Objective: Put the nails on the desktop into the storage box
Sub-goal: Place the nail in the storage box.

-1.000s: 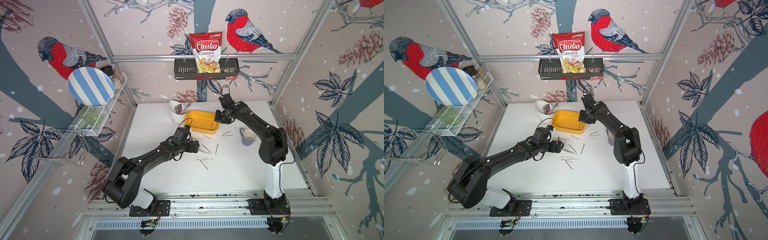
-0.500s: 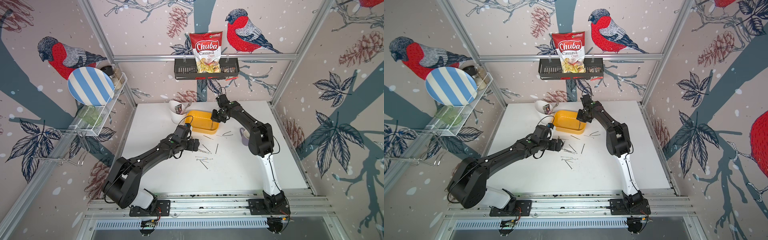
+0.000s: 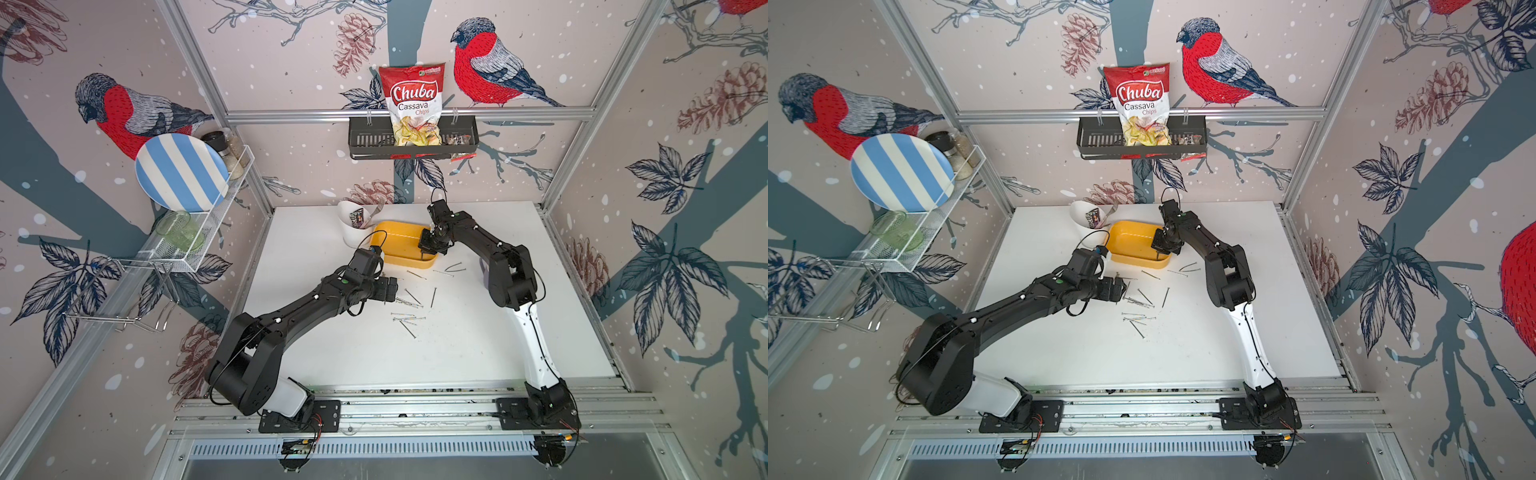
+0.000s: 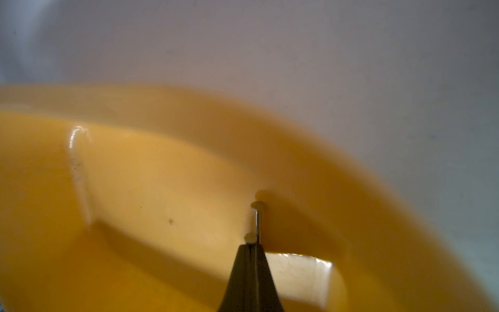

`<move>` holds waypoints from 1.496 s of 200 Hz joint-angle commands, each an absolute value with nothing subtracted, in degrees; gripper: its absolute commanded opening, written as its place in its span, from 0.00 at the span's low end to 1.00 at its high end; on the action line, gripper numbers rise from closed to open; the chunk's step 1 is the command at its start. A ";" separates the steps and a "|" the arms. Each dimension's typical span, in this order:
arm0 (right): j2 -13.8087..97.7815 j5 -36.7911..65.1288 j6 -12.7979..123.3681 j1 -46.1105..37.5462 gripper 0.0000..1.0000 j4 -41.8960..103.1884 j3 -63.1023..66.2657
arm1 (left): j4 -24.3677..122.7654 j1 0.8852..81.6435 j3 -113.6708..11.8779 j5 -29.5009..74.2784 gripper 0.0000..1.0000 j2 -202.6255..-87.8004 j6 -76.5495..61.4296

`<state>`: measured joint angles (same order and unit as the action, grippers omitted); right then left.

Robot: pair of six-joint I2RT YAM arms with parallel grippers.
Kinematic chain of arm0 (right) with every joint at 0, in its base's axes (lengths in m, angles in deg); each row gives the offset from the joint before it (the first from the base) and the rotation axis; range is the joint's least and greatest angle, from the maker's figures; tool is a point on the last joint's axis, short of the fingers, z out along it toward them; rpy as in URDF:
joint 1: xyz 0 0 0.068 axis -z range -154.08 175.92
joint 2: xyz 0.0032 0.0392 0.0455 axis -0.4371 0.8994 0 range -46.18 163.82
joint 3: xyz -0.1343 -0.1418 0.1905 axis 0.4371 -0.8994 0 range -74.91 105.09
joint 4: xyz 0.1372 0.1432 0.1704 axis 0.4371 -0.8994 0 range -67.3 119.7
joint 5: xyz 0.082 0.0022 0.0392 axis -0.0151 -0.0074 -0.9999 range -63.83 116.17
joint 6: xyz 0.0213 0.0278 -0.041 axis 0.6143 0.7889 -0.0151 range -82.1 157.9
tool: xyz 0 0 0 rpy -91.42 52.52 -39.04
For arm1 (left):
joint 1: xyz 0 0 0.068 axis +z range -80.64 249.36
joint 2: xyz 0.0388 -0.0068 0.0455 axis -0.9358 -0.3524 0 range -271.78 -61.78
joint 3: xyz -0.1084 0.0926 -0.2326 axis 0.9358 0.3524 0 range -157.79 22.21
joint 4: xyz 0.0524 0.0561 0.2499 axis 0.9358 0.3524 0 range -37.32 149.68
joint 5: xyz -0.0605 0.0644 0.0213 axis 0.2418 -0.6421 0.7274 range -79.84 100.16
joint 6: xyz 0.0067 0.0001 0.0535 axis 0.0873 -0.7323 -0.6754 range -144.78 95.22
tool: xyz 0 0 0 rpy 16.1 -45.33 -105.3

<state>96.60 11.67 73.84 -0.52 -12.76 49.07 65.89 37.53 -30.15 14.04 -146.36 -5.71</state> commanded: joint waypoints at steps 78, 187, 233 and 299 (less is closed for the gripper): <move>95.14 12.81 74.22 -0.64 0.21 -14.59 51.65 | 65.23 37.60 -30.66 14.43 0.95 -146.60 -6.85; 68.84 17.19 69.82 -1.20 0.26 -15.92 31.66 | 61.98 29.76 -36.20 14.56 0.95 -153.35 -5.82; 58.23 13.55 68.10 3.53 0.27 -10.33 13.73 | 66.81 25.08 -46.06 13.75 0.95 -161.56 -1.87; 53.94 15.35 69.56 3.82 0.28 -8.15 6.64 | 77.40 23.29 -57.97 12.40 0.91 -171.75 -8.01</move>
